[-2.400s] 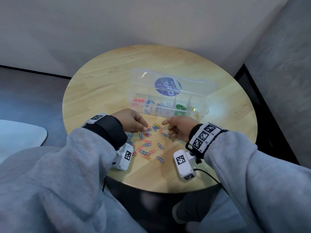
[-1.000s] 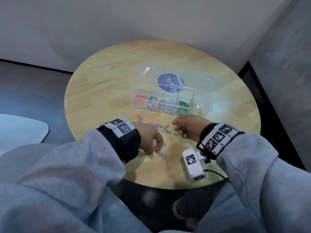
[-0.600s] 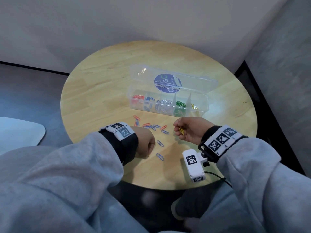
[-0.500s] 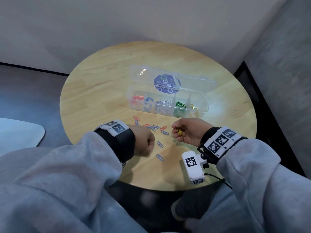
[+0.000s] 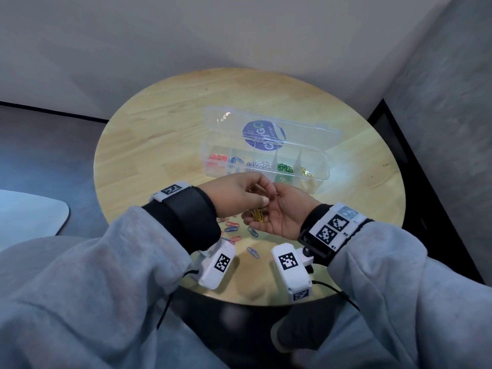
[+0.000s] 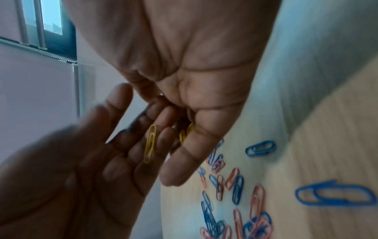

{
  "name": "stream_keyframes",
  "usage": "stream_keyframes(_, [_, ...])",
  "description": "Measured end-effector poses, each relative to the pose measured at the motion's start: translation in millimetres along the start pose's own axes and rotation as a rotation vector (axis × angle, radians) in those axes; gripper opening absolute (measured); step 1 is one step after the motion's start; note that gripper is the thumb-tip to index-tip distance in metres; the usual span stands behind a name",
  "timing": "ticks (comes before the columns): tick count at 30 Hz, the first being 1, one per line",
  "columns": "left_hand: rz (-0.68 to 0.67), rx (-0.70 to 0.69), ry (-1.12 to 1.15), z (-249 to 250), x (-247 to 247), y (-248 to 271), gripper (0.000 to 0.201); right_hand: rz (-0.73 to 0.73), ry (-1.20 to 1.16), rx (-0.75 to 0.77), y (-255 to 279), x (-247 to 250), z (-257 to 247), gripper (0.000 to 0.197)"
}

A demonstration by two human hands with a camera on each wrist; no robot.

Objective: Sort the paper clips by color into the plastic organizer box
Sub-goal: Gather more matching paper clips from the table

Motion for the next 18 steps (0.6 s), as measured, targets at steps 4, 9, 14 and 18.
stream_keyframes(4, [0.04, -0.002, 0.062, -3.1, 15.6, 0.0, 0.041, 0.051, -0.056, 0.016, 4.2, 11.6, -2.7, 0.044])
stream_keyframes(9, [0.17, 0.043, 0.12, -10.5, 44.6, 4.6, 0.042, 0.181, -0.108, 0.248, 15.2, 27.8, -25.6, 0.022])
stream_keyframes(14, [0.346, 0.266, -0.145, -40.5, 84.3, 13.0, 0.026, 0.45, 0.011, 0.471, 41.0, 53.3, -69.9, 0.017])
stream_keyframes(18, [0.317, 0.452, -0.283, -57.9, 86.0, 17.4, 0.025, 0.781, 0.199, 0.466, 44.4, 75.9, -96.8, 0.018])
Point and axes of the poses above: each hand's wrist, its own y-axis away from the middle knuckle, its own x-axis out of the back of the hand, z = x × y, the point moved 4 cm from there along -y, towards the middle knuckle, and after that the axes turned 3 degrees about -z, right-handed, at the moved point
